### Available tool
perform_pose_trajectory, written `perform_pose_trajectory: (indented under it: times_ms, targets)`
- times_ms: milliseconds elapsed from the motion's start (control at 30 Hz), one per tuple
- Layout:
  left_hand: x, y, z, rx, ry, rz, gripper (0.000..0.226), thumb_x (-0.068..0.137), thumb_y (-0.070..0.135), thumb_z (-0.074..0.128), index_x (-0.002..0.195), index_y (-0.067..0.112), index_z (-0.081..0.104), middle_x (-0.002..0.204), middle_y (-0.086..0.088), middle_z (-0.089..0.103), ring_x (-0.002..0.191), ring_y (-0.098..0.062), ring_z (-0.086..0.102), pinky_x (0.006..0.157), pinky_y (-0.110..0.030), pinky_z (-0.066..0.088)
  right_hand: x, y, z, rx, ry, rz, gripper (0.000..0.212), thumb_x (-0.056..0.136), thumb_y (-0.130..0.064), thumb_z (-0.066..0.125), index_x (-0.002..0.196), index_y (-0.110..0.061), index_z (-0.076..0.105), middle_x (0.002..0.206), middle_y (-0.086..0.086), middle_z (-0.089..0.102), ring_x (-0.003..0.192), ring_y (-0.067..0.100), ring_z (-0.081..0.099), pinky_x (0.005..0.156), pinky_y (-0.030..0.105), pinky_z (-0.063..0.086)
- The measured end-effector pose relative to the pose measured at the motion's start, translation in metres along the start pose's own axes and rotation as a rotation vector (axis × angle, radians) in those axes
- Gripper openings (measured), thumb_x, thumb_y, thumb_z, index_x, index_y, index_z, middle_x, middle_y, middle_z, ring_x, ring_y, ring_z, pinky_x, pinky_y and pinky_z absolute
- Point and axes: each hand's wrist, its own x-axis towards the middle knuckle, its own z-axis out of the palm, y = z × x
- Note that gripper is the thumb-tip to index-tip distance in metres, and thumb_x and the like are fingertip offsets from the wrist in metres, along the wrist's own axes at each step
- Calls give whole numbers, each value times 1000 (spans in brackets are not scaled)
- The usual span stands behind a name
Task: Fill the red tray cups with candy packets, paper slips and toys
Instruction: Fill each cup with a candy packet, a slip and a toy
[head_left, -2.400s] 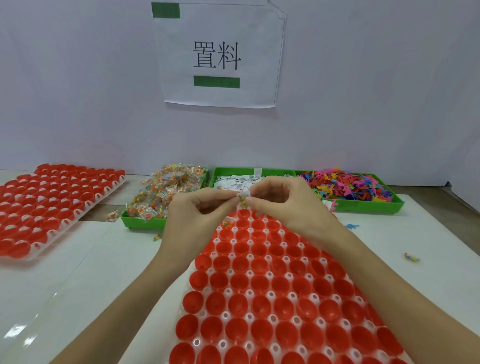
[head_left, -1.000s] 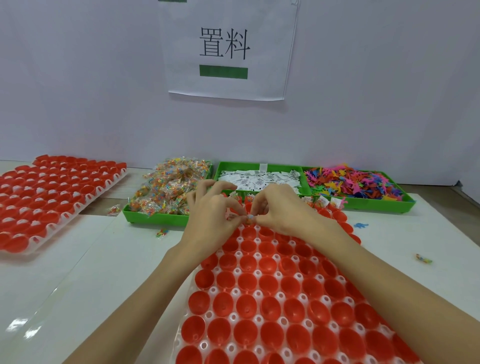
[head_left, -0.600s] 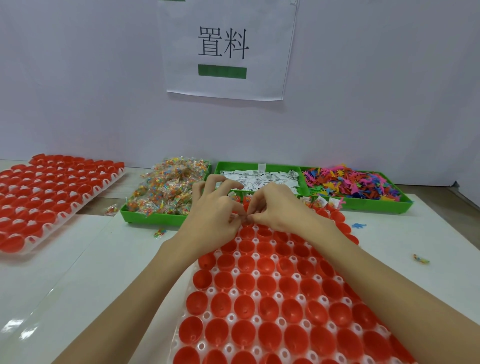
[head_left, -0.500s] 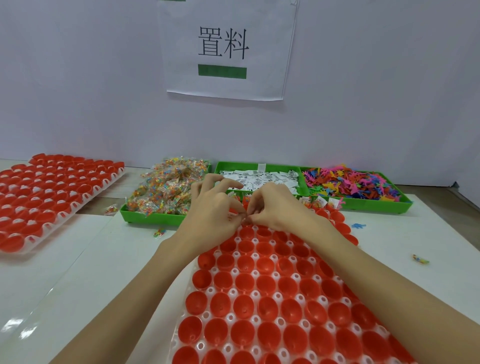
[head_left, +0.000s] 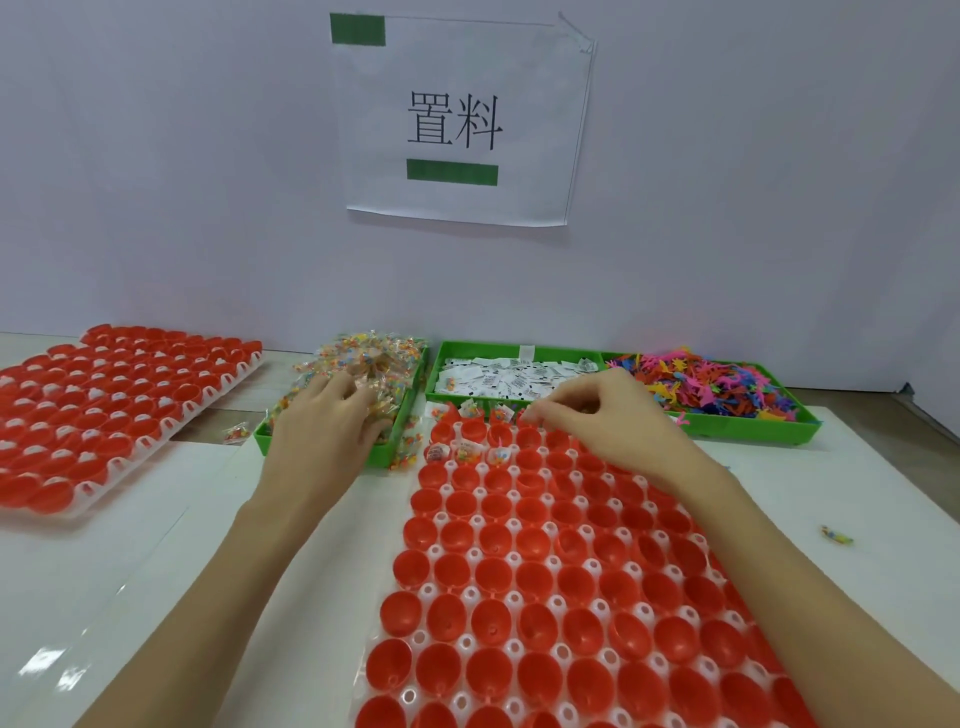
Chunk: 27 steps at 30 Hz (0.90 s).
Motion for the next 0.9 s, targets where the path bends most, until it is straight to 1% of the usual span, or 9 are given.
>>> perform_pose_trajectory:
  times_ms: [67,167,233,400,500,600,700,833,900]
  targets:
    - [0,0,4,-19,-13,10,15,88,15,80,93,3,73,95,-13,68,93,-38,64,73,-46,55,-4,3,-13,49,29,15,24,97,-39,65,82,-30,82,76,-4,76,70,22,66,70,36,54]
    - [-1,0,8,-81,26,-5,8,85,6,81,88,3,74,90,-11,68,87,-37,65,67,-45,54,-4,9,-32,181,41,57,25,99,-35,64,85,-25,82,81,-5,77,68,5,64,64,23,50]
    - [-1,-2,11,-123,61,-33,6,84,0,79,87,3,75,88,-11,69,84,-36,64,64,-45,54,-4,12,-42,245,54,82,24,100,-33,64,88,-22,82,84,-3,78,69,-1,62,65,21,48]
    - [-4,-5,10,-38,184,17,8,90,-2,73,84,3,73,80,-13,70,76,-37,62,59,-46,53,-3,20,-57,304,69,79,24,100,-30,63,88,-22,82,85,1,78,72,3,65,61,18,50]
    - [-5,-1,6,64,223,30,17,95,7,61,82,6,72,76,-11,71,74,-37,61,61,-44,52,-2,24,-62,312,80,84,24,101,-29,63,88,-22,82,84,1,78,71,3,65,58,16,49]
    - [-6,9,-3,44,240,7,11,96,8,63,88,6,70,84,-12,72,77,-37,64,67,-46,53,-1,27,-65,322,90,94,25,101,-27,62,89,-20,82,84,2,78,73,6,64,61,19,48]
    - [-2,26,-22,-220,251,-71,10,90,5,72,86,6,63,79,-7,70,69,-30,66,63,-44,54,-1,29,-67,321,96,96,25,102,-27,62,89,-20,82,85,2,78,74,7,65,67,24,49]
    - [4,53,-44,-660,173,-266,20,85,13,80,77,16,62,72,8,72,65,-5,70,68,-30,59,-2,31,-66,296,90,105,25,101,-30,62,89,-21,82,84,1,78,72,5,65,63,18,50]
    - [2,66,-50,-832,104,-313,19,83,16,84,79,19,65,72,8,73,68,-5,72,68,-25,59,-1,32,-64,286,87,114,24,101,-29,62,90,-20,81,84,1,78,70,5,64,61,17,49]
